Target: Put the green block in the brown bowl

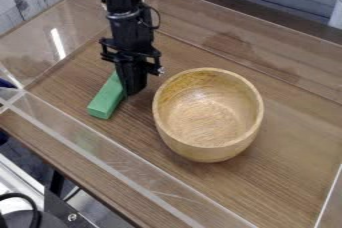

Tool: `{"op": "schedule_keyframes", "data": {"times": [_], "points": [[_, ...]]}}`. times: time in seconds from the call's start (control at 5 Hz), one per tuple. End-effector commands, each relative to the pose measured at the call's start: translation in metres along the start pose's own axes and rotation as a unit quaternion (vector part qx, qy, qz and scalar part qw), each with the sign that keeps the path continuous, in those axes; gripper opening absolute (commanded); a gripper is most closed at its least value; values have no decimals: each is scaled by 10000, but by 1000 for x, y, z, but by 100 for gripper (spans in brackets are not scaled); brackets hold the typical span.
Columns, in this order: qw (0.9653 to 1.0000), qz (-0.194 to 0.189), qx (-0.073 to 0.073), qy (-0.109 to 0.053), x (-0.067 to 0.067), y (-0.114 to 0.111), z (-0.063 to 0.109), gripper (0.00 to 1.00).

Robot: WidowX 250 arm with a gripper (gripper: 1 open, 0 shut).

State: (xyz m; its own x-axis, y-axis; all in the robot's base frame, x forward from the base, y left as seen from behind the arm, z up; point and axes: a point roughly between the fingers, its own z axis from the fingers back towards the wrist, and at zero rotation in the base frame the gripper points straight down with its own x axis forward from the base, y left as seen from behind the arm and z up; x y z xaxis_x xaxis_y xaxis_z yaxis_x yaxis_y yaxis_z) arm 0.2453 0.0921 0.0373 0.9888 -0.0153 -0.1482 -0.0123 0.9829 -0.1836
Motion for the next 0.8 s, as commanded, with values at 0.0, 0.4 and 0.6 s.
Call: {"op": "schedule_keyframes", "data": {"times": [0.0,0.4,0.6], "points": [[9993,-52,58,-373,6,-8,36,0],[9988,-110,-158,-440,13,-26,89,0],[9991,-198,-248,-293,15,-16,79,100]]}}
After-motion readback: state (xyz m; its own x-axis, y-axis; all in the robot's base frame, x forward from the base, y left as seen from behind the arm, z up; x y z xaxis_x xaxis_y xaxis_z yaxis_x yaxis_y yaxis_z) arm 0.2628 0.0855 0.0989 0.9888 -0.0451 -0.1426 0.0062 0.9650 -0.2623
